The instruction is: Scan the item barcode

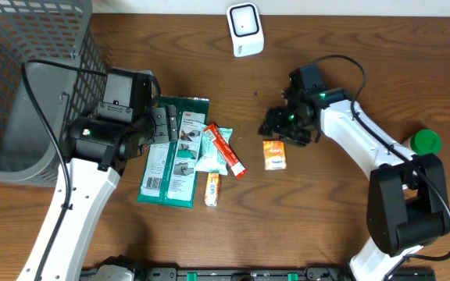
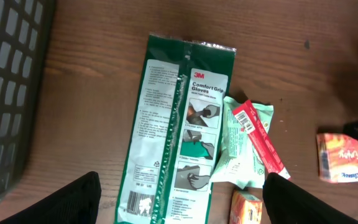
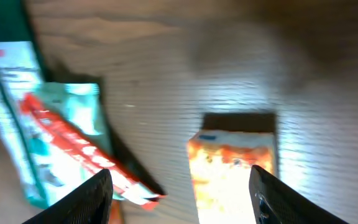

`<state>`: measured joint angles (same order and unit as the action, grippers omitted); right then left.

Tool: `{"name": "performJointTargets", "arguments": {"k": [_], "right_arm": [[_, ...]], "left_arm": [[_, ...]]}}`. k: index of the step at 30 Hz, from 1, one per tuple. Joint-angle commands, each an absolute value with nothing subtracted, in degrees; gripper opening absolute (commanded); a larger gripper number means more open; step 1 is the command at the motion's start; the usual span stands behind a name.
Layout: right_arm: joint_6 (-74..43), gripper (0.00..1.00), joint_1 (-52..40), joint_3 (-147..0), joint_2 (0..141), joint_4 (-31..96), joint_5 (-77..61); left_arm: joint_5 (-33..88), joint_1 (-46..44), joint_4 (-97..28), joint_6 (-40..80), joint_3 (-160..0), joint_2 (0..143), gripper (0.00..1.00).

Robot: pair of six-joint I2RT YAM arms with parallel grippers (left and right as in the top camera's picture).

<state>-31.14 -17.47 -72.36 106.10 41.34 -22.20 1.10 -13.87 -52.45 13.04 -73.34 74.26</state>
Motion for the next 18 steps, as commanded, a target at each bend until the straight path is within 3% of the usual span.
{"name": "performJointTargets", "arguments": {"k": [1, 7, 11, 18], "right_arm": [[-30.74, 0.64, -17.1, -73.49, 105.73, 40.18, -27.31], [-23.33, 0.59, -14.83, -73.52, 105.69, 41.43, -28.82], [-16.99, 0.49, -12.58, -73.49, 105.69, 45.06, -29.95], [-16.67, 0.41, -11.0, -71.96, 105.71, 45.98, -25.96]], "left_arm": [[0.38, -13.56, -52.49, 12.25, -74.06, 74.48, 0.84], [0.4, -13.56, -52.49, 12.25, -74.06, 74.48, 0.84], [0.4, -13.56, -52.49, 12.25, -74.06, 74.48, 0.84], [0.4, -13.56, -52.49, 12.25, -74.06, 74.48, 0.84]]}}
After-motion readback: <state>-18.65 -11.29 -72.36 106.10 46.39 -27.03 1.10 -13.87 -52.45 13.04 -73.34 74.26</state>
